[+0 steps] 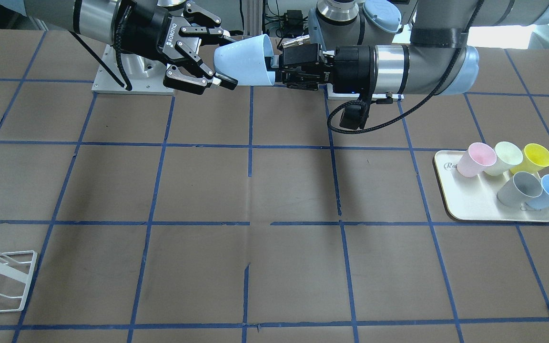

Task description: Transfer IKEA cup to right arm and place on rack

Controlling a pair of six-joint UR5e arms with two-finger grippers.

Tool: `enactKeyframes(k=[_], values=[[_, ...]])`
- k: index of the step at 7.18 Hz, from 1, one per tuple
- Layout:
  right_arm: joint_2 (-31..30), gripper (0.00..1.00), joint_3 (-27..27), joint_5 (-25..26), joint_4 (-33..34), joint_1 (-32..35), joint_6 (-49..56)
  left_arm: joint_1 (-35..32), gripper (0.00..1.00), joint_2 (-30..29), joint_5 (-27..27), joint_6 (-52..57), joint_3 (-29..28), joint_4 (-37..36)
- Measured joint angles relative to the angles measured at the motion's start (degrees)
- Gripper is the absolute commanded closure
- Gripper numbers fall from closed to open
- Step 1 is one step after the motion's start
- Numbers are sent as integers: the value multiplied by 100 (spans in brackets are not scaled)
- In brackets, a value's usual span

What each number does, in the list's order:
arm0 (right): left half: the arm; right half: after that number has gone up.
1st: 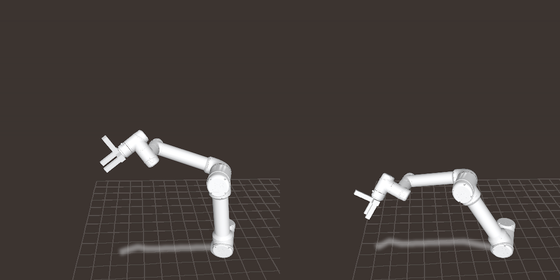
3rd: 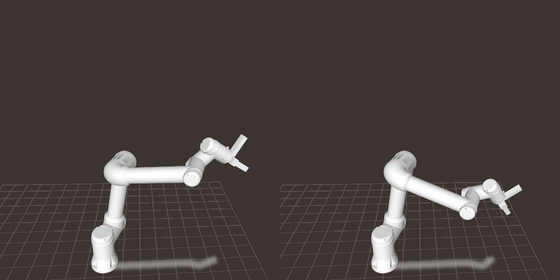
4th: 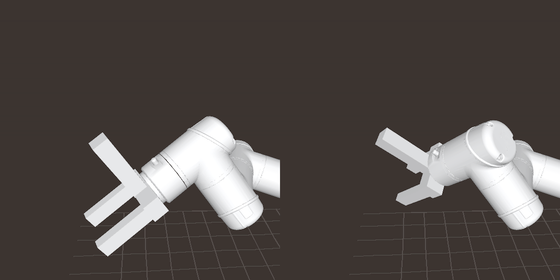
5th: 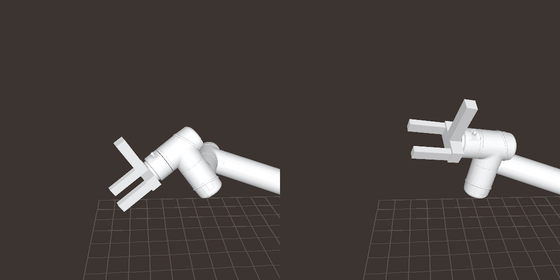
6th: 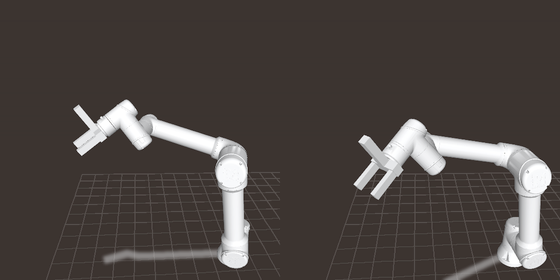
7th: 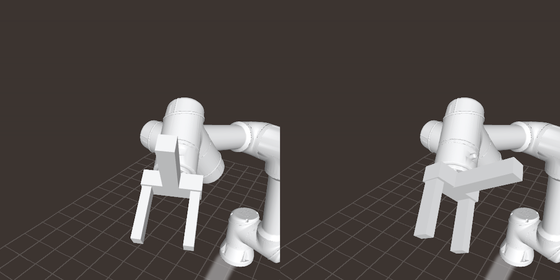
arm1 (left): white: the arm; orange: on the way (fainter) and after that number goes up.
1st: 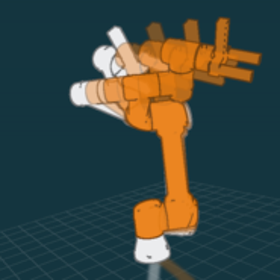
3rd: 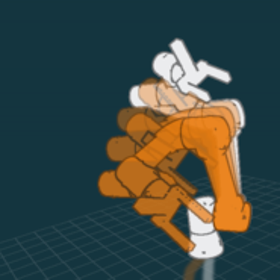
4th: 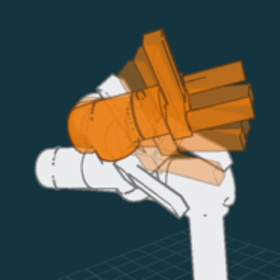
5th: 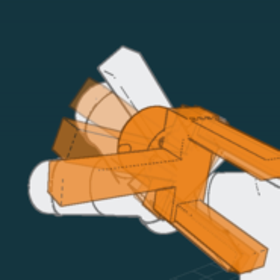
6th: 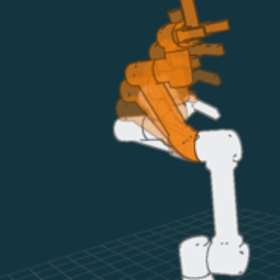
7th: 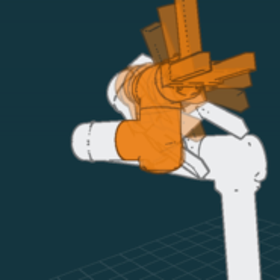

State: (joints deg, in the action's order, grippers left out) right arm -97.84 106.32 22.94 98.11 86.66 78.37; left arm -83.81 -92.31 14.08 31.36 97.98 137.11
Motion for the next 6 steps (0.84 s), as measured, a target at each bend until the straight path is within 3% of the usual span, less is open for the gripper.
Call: enactKeyframes(k=[3, 5, 6], values=[[13, 75, -19, 270, 14, -34, -134, 270, 0, 48, 90, -321, -81, -7], [31, 75, -31, 1183, 18, -111, -132, 605, 0, 74, 393, -603, -152, -176], [32, 75, -57, 1865, 21, -202, -143, 755, 0, 93, 892, -938, -271, -488]])
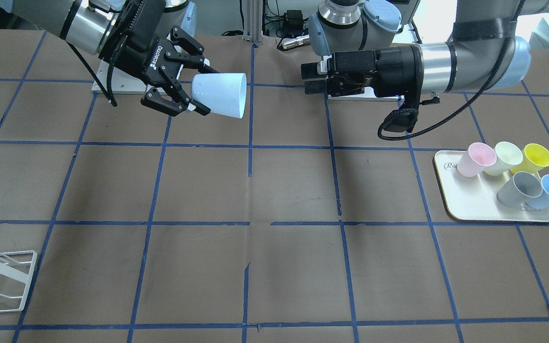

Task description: Transfer IKEA cup to right arm and place on rack

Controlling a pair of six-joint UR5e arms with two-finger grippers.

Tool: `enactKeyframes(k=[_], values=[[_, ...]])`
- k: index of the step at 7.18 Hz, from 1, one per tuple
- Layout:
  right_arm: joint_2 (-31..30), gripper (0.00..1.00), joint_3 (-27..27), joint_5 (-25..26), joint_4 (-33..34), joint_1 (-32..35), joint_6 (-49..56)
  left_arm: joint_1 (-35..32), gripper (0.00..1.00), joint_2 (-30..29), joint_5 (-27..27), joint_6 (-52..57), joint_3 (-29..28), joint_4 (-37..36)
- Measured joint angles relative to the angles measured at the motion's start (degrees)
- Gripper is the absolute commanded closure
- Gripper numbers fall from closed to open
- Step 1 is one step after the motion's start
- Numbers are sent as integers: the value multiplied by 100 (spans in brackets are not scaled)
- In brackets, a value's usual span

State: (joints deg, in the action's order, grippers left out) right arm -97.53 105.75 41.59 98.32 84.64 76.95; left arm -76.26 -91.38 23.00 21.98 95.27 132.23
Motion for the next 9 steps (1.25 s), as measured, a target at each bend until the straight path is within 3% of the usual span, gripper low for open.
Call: enactKeyframes(k=[2, 5, 6, 9], values=[[28, 75, -96, 1603, 45, -377, -9, 96, 0, 65, 1392, -817, -209, -1025], [446, 72, -115, 4635, 857, -797, 92, 55, 0, 239, 4272, -1659, -223, -2658], [758, 72, -130, 5309, 1234, -961, 135, 22, 0, 340, 4995, -1695, -242, -2888], [1383, 72, -823, 6109, 1588, -1402, 224, -423, 0, 561, 6326, -1764, -266, -3161]])
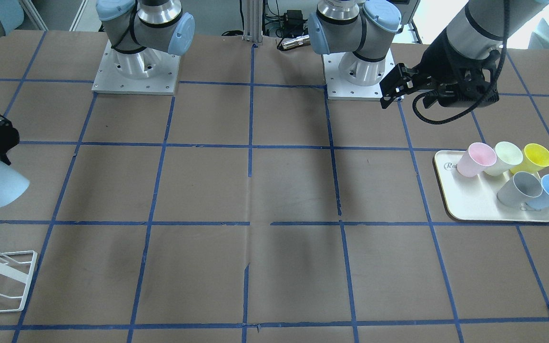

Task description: Transfer IKEA cup to right arm and place on rack

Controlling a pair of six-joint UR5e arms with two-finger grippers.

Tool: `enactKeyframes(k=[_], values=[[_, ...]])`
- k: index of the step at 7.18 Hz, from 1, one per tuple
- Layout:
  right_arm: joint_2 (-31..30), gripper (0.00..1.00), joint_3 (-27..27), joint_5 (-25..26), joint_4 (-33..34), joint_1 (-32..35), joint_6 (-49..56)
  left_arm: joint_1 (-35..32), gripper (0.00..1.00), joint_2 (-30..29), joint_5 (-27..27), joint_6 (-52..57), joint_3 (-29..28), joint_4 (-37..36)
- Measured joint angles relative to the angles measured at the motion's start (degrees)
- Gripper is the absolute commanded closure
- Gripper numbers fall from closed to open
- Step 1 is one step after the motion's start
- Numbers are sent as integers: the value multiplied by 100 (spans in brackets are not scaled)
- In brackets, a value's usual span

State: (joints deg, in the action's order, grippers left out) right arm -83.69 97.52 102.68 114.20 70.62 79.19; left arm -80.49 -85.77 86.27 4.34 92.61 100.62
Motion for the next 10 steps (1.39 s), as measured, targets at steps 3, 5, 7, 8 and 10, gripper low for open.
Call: enactKeyframes(k=[3, 5, 7, 8, 10], values=[[649, 72, -691, 617, 46, -61, 135, -454, 0, 113, 178, -116, 201, -497], [834, 65, -775, 676, 143, -65, 148, -693, 0, 150, 185, -159, 251, -542], [1052, 63, -785, 680, 239, -66, 147, -855, 0, 130, 208, -136, 227, -559], [1142, 63, -787, 677, 293, -66, 146, -806, 0, 113, 215, -115, 201, -568], [1238, 63, -787, 667, 397, -66, 149, -612, 0, 89, 216, -96, 226, -585]])
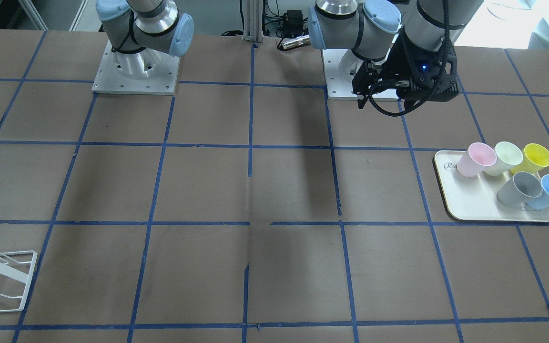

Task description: Transfer IKEA cup to right arm and place on rack

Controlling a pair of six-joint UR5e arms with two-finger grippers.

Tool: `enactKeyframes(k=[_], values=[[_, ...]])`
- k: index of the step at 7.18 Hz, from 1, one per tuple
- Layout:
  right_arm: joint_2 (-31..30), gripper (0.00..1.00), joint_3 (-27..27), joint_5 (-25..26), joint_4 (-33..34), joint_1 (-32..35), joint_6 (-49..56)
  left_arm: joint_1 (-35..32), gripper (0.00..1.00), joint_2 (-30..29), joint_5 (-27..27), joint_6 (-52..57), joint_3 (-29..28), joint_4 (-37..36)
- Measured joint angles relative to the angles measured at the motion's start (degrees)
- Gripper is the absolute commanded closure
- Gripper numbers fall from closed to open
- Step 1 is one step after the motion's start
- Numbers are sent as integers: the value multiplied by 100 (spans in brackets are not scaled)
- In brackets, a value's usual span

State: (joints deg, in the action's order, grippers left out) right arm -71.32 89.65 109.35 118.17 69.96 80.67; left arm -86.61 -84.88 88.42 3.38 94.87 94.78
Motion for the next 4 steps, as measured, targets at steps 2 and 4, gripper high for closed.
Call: enactKeyframes(k=[2, 4], values=[[122, 56, -3, -24, 125, 0, 1, 58, 0, 49, 14, 4, 9, 7], [187, 7, -4, -45, 169, 3, -7, 64, 0, 74, 15, -1, 7, 11]])
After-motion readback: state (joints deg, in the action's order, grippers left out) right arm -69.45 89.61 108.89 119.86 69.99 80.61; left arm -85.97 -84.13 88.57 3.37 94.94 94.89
